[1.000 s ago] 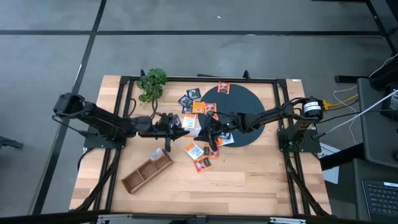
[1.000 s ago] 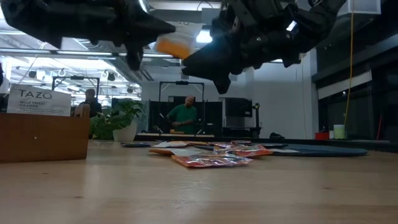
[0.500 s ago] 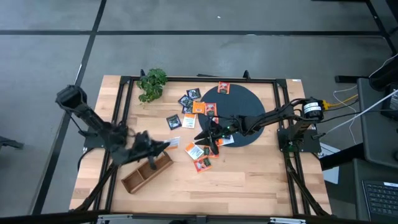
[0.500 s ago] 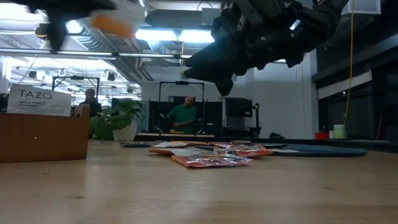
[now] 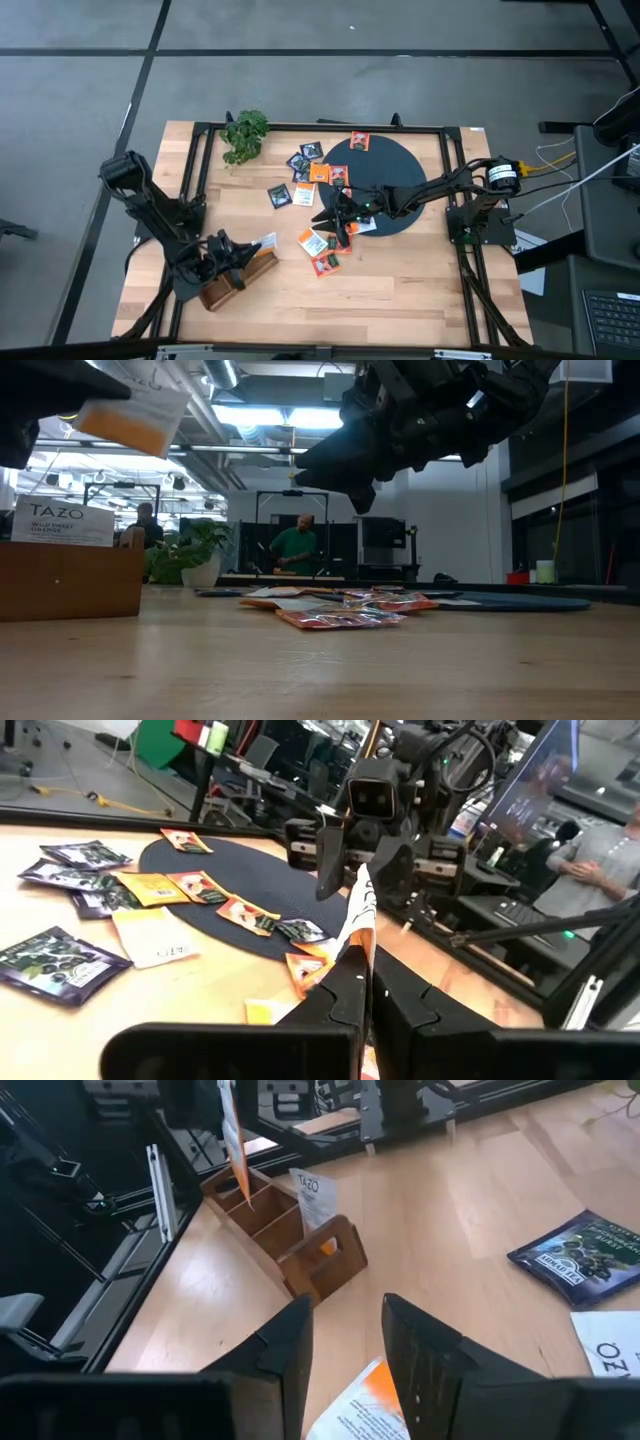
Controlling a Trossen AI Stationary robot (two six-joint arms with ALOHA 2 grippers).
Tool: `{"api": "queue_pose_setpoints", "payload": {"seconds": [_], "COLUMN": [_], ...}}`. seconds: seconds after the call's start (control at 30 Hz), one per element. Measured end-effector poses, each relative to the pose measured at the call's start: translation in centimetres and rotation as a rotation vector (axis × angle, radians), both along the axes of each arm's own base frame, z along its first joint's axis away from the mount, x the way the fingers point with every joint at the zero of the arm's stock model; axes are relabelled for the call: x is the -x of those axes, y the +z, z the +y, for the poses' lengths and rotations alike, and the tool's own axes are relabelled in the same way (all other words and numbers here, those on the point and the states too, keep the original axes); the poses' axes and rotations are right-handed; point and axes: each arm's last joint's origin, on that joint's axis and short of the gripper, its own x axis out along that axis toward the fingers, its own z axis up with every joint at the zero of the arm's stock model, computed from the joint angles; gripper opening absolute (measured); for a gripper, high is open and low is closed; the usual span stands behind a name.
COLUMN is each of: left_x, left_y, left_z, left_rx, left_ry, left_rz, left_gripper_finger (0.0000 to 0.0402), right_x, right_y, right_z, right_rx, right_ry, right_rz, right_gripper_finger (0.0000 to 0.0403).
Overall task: Pick & Place Tea
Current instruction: Put the white tea bag into the right section of the wooden organizer
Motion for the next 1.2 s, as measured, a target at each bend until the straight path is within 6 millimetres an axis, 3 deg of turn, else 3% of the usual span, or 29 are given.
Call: {"api": "queue_pose_setpoints", "payload": {"seconds": [0.33, 0.63, 0.87, 1.2], "left_x": [-1.4, -5.1, -6.6, -6.7], "left_y": [0.7, 2.4, 3.2, 3.2], "left_z": [1.1, 5.3, 7.7, 7.8], "left_rx": [-0.023, -0.081, -0.124, -0.116], "left_ry": [-0.056, -0.177, -0.271, -0.322], "left_rz": [0.054, 0.137, 0.155, 0.155], "left_gripper_finger": [0.0002, 0.0002, 0.0002, 0.0002], "right_x": [-0.4, -1.4, -1.9, -2.1], "right_y": [1.3, 3.3, 3.8, 3.6], "right_z": [0.1, 1.2, 1.4, 0.6], "right_rx": [0.025, 0.078, 0.107, 0.183], "right_ry": [0.010, 0.141, 0.185, 0.036], "right_rz": [-0.131, -0.221, -0.169, -0.142], "right_gripper_finger": [0.0124, 0.0124, 0.0124, 0.0124]}}
